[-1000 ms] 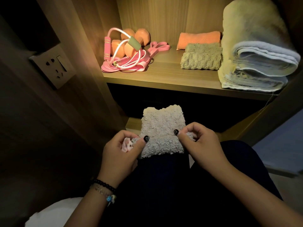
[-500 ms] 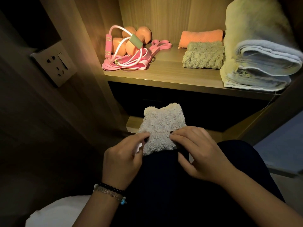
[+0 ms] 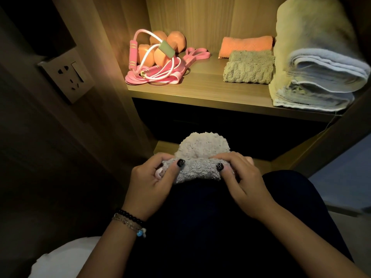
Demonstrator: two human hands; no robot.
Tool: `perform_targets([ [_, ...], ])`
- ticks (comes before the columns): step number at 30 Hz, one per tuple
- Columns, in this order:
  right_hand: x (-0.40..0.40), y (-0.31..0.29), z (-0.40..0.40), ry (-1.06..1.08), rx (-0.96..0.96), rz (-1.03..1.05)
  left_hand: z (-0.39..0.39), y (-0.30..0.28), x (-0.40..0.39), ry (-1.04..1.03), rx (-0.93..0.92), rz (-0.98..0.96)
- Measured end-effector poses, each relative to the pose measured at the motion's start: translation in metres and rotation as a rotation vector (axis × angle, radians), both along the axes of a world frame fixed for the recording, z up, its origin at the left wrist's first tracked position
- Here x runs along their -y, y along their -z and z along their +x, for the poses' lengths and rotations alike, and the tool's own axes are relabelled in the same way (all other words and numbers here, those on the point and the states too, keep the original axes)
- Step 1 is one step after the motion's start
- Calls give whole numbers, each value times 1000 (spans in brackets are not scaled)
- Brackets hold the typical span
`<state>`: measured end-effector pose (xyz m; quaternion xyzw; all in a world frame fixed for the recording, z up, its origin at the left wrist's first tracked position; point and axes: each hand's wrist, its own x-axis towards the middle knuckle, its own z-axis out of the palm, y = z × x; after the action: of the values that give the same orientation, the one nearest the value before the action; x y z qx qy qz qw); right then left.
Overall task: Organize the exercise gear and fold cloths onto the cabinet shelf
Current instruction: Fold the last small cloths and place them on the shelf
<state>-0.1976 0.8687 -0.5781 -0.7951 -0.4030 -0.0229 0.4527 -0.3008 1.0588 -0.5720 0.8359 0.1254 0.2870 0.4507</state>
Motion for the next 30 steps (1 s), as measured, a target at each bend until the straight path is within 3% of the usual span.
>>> perform_targets([
  [3,1,0,-5,80,-117,111,3,2,2,-1,-35,-32],
  [8,-8,4,-6,250,-143,95,21,4,0,-113,-265,-115],
  [14,-8,6,-2,147,500,-12,35,1,-4,-188,-458,-61],
  [16,-4,10,-2,80,598,-70,31,-2,-3,-250,-468,21],
  [19,5,13,-3,-3,548,-157,17,-7,1,-334,-293,244],
  [22,7,12,-1,-14,492,-200,7,-3,4,-131,-42,331],
  [26,3,5,4,-31,374,-189,-6,1,0,101,-72,227],
  [30,-6,-3,4,5,198,-150,-6,4,-3,92,-108,169],
])
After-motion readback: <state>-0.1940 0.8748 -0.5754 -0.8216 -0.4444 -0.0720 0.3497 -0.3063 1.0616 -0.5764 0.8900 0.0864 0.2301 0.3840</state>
